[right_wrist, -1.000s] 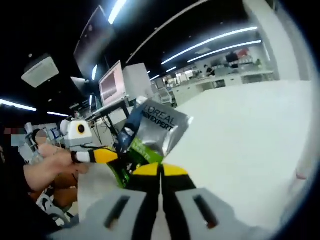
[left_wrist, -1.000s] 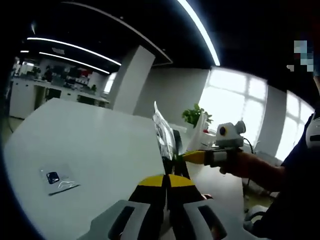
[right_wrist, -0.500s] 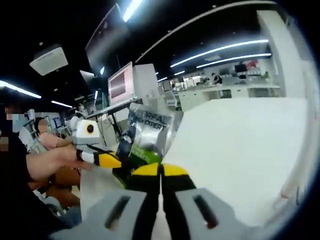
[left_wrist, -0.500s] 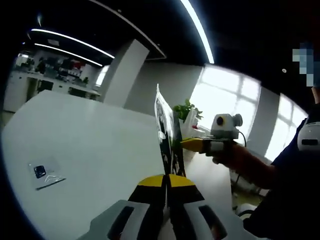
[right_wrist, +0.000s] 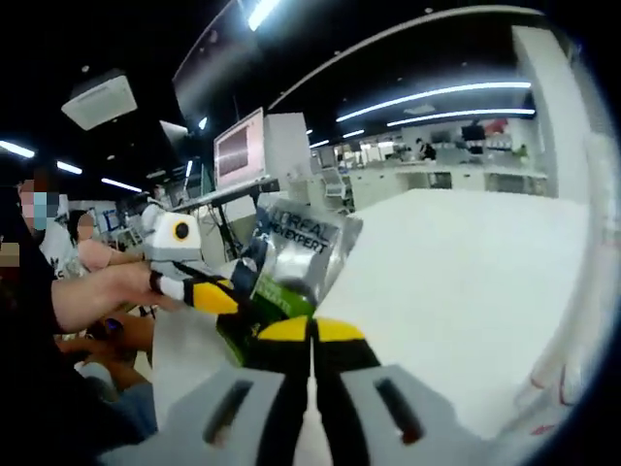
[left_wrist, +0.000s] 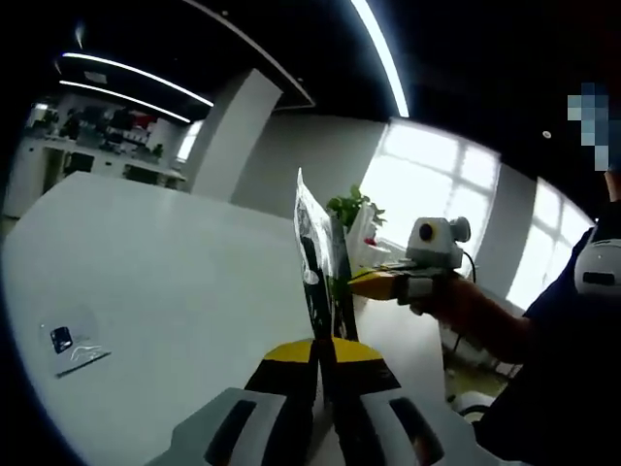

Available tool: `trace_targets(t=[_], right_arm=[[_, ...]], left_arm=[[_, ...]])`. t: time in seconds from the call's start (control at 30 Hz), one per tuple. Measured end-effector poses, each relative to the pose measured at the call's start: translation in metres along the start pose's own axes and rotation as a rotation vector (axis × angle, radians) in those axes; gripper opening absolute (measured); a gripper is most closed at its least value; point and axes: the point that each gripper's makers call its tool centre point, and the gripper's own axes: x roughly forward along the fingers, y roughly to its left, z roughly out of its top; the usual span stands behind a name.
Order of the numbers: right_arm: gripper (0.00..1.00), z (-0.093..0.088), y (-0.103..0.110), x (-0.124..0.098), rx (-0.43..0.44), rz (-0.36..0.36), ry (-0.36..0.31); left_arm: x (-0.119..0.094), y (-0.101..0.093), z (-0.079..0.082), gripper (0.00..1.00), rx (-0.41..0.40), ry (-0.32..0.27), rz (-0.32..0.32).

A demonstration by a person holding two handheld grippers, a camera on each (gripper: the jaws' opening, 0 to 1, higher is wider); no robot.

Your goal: Arrange the skincare products in the storage area until every visible bottle or jar stands upright without overlapping.

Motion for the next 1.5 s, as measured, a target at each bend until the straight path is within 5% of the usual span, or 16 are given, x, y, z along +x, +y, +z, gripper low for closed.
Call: trace_targets(t=[0.7, 1.5], right_arm=[[0.0, -0.008, 0.006, -0.012, -0.041, 0.002, 0.055], [0.0, -0.006, -0.024, -0.059, -0.003, -0.135, 0.015]], left_arm=[[0.012, -0.015, 0.01, 0.02, 0.008, 0.008, -0.051], [0.058, -0.039, 0.024, 0.0, 0.064, 0.034, -0.147]])
